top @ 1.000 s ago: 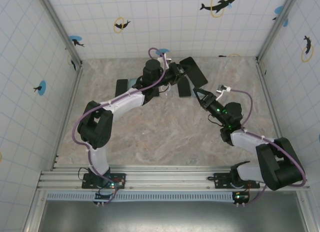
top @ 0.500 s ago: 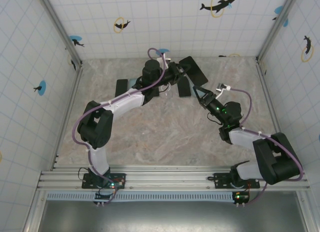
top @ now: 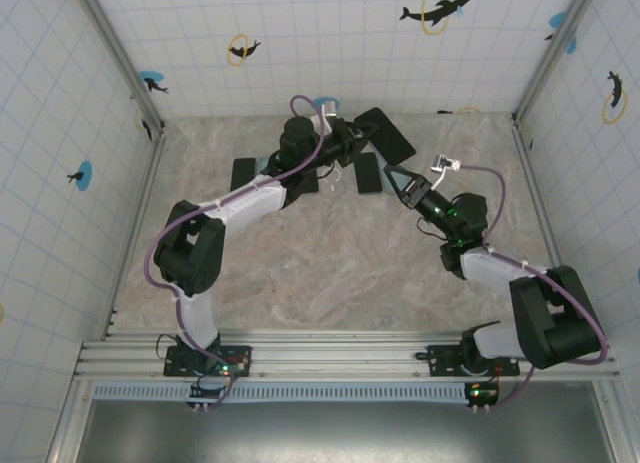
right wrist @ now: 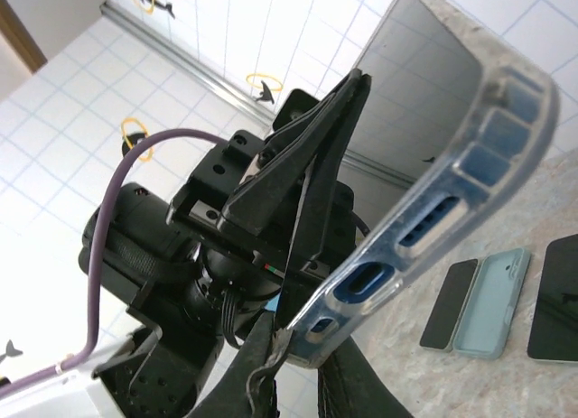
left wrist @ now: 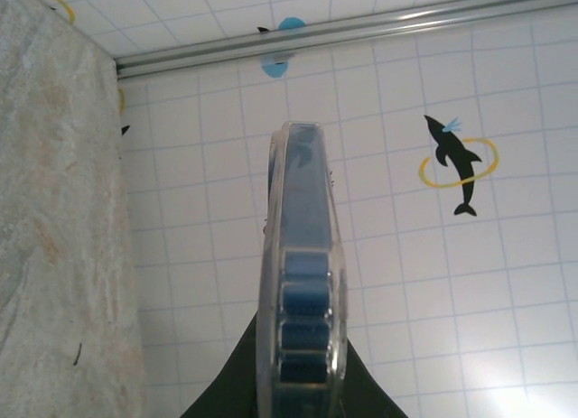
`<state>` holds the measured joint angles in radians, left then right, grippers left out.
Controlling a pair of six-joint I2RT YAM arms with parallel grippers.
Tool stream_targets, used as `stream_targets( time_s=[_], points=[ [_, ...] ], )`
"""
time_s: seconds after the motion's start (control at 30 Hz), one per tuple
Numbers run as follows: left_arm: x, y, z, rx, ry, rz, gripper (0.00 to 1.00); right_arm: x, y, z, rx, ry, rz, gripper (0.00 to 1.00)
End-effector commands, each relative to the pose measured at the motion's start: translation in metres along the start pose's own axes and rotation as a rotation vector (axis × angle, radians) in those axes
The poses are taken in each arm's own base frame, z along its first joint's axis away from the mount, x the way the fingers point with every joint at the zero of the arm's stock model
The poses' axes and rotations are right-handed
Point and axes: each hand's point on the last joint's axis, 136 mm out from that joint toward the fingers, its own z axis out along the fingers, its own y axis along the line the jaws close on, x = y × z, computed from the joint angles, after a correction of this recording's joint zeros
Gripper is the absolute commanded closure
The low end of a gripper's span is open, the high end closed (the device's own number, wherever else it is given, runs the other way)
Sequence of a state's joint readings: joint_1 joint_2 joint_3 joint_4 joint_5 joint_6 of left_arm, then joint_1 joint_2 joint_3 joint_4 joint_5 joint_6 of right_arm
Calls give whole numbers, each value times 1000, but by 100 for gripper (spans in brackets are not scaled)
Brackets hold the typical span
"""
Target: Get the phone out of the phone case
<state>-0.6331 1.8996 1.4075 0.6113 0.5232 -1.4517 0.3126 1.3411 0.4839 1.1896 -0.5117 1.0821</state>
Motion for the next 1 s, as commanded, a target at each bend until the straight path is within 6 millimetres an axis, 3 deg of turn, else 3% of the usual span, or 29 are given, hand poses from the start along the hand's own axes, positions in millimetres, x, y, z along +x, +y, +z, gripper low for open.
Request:
stream_targets(
  time_s=[0.0,0.27,0.53,0.83,0.97],
  points=[
    [26,-107,-16,242,111,46,93,6,-36,-3,135,66,-56,86],
    [37,-119,-22,260,162,36,97,1,-55,-1,216,123,-124,87],
    [40,-122,-24,265,172,55,98,-10,-60,1,259,145,-189,87],
    [41,-126,-27,277,183,113,100,-32,-46,-3,199,62,-107,86],
    [36,-121,-28,266,177,150,100,-34,-32,0,148,74,-119,78]
  ],
)
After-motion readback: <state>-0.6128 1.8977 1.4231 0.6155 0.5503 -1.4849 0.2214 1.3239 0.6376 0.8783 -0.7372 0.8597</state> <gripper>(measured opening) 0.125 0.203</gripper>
